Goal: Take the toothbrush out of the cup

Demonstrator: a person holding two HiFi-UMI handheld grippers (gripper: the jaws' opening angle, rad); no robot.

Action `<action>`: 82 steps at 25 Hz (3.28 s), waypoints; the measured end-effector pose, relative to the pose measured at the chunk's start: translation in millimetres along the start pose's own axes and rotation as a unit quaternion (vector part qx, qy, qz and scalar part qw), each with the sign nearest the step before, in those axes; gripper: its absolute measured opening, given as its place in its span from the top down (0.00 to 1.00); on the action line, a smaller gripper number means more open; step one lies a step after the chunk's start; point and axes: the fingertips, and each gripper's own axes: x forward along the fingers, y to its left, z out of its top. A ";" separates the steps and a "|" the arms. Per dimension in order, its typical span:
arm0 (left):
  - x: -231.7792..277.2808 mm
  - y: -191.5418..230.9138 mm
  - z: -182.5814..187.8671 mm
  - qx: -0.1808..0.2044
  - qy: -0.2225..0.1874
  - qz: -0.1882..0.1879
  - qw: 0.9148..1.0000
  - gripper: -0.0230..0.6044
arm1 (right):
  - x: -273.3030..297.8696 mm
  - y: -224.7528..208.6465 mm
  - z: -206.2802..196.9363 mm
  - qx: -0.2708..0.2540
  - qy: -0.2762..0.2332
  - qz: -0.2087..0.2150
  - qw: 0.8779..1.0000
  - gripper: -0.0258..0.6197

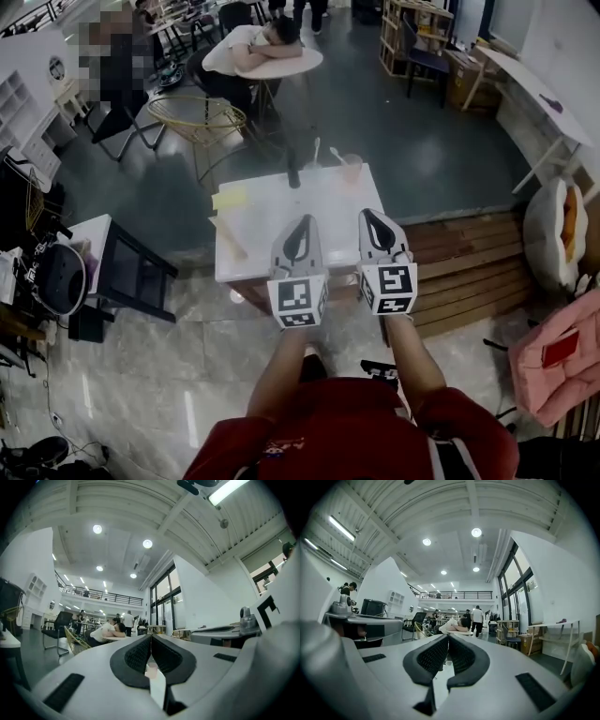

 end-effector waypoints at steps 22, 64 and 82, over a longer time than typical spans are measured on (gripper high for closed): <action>106.4 116.8 -16.5 -0.009 -0.001 -0.027 1.000 0.92 | 149.1 16.3 -5.8 -0.007 0.010 -0.033 0.999 0.91; 337.7 79.8 -45.5 0.008 0.017 -0.026 0.999 0.92 | 304.0 -157.8 -35.8 0.010 0.006 -0.027 1.000 0.91; 337.7 95.8 -68.7 -0.004 0.033 -0.036 0.999 0.92 | 321.9 -142.0 -86.1 0.009 0.060 -0.028 0.998 0.91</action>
